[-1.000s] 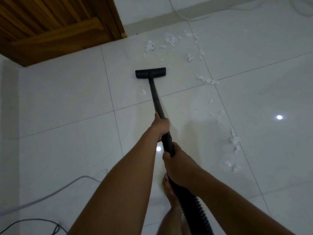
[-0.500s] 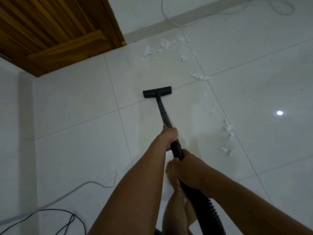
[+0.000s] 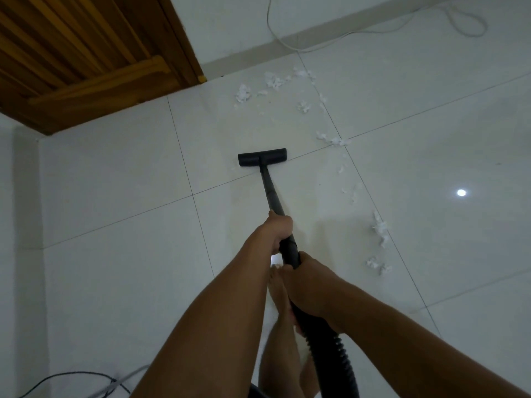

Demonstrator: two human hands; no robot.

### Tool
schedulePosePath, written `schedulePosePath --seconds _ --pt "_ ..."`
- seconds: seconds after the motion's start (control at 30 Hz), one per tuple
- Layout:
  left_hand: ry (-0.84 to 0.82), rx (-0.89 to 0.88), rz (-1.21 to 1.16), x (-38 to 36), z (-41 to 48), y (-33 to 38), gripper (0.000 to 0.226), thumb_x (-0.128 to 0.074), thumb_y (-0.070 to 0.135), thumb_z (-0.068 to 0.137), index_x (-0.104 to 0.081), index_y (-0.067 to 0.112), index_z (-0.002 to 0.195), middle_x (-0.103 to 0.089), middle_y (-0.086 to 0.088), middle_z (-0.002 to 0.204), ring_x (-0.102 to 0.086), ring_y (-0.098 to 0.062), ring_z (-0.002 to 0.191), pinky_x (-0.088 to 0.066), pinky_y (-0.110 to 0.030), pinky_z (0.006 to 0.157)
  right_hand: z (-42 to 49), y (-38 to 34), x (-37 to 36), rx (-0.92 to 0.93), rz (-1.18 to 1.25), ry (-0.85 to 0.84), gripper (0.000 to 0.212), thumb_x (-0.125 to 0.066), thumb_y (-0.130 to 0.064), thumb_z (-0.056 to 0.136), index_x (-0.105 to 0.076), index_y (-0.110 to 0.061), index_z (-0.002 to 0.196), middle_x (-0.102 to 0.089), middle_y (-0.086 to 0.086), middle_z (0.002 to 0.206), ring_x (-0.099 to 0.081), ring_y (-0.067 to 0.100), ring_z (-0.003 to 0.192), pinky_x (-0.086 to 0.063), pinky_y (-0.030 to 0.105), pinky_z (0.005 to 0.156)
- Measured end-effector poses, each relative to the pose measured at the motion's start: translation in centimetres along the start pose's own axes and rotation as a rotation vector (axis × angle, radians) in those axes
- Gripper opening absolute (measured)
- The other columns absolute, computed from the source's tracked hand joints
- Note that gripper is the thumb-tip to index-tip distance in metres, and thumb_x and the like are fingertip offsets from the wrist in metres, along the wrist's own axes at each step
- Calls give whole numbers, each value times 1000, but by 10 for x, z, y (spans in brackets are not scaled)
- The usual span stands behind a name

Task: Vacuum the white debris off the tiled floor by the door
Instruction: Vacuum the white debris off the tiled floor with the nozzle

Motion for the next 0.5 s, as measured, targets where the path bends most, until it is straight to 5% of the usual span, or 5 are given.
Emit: schedulePosePath --seconds 0.1,0.23,0.5 --pt "-3 1 -9 14 15 28 61 -38 16 102 -14 23 159 -47 -18 147 -56 -33 124 -55 -39 81 12 -38 9 42 -34 34 37 -42 -25 107 -39 -18 143 -59 11 86 -50 6 28 -37 12 31" --pt "-10 -3 0 32 30 71 61 -38 15 102 -16 23 158 -49 -18 145 -57 -32 123 -54 -34 70 27 -83 18 67 -29 52 36 -41 -24 106 -40 -18 142 -59 12 87 -47 3 23 -37 11 31" --pt "-5 -27 62 66 68 133 66 -37 16 102 -8 28 160 -49 -17 144 -57 -32 121 -53 -36 76 57 -148 21 64 47 66 38 -40 -25 105 -38 -22 143 -59 15 89 -50 9 27 -42 17 34"
Point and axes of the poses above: each hand's wrist, its own z-axis towards the middle knuckle, its own x-axis out of the back of the hand, y = z × x, the point moved 10 cm from there along z, towards the middle knuckle
